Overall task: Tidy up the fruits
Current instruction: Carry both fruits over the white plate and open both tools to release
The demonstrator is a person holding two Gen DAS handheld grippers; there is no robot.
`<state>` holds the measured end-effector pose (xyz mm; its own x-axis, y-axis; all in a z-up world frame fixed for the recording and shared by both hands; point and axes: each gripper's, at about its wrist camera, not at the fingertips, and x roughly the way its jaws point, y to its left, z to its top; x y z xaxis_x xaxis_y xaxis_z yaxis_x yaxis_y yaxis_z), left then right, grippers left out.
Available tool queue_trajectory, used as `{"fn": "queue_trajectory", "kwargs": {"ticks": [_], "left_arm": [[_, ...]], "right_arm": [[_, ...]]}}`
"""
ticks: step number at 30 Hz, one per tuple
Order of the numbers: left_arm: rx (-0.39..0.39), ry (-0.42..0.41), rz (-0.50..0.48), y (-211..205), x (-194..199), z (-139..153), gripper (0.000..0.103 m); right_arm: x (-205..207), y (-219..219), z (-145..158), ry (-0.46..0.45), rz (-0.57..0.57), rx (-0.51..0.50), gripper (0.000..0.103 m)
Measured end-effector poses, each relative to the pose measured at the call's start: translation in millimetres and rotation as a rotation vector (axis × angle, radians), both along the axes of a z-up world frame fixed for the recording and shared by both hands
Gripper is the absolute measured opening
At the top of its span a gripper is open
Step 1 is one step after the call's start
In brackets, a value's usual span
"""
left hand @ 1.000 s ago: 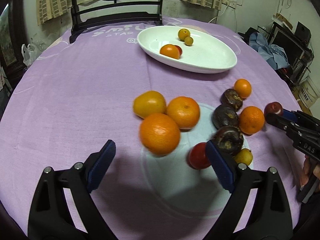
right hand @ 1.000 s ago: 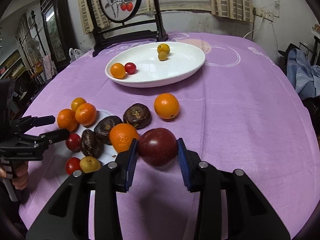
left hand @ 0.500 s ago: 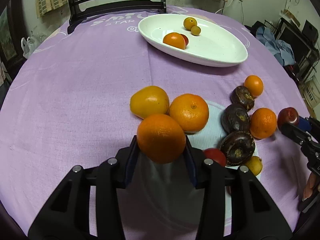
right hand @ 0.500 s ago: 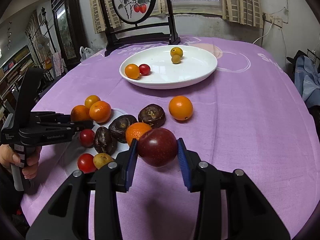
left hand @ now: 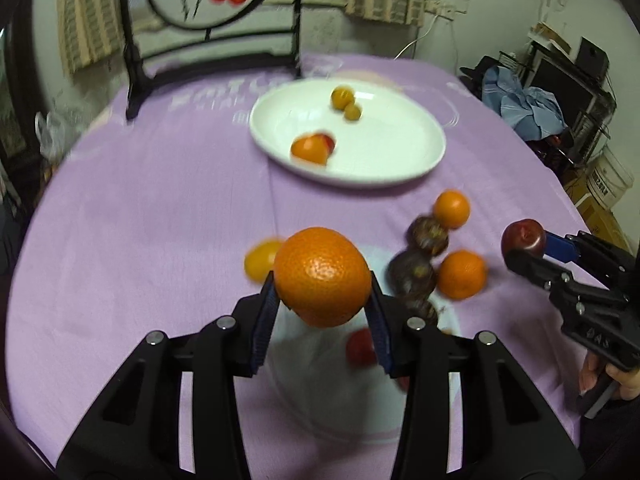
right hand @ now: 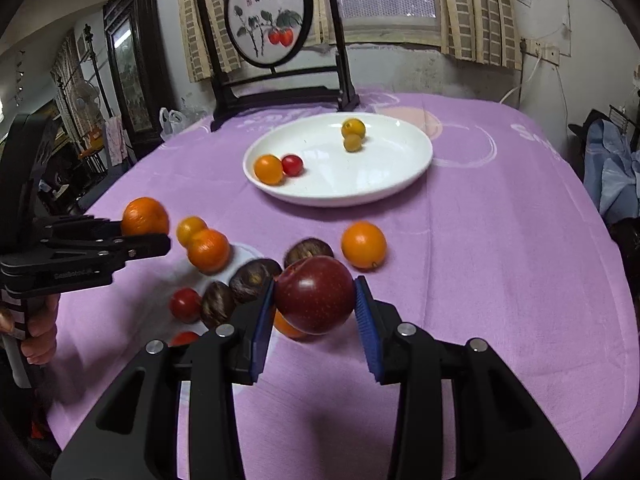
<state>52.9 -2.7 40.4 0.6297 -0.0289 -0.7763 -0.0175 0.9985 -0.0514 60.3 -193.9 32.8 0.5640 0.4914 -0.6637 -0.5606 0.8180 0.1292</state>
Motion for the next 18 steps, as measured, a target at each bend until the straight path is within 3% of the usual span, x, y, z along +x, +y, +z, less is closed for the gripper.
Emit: {"fn": "queue_trajectory", "kwargs": {"ticks": [7, 11, 18], "left_arm": [[-0.034, -0.022, -0.034, -14.7, 50.8, 18.8, 0.043], [-0.071, 0.036, -0.018, -18.7, 93.5, 7.5, 0.043], [-0.058, 0.104, 0.005, -21.3, 141.7, -18.0, 0.043]], "right_arm": [[31.8, 29.0, 29.0, -0.091, 0.021, -0.038, 0.039], [71.0, 39.7, 19.0, -0.043, 0.000, -0.037, 0.039], [128.6, 42.4, -10.1, 0.032, -0.067, -0.083, 0.039]]}}
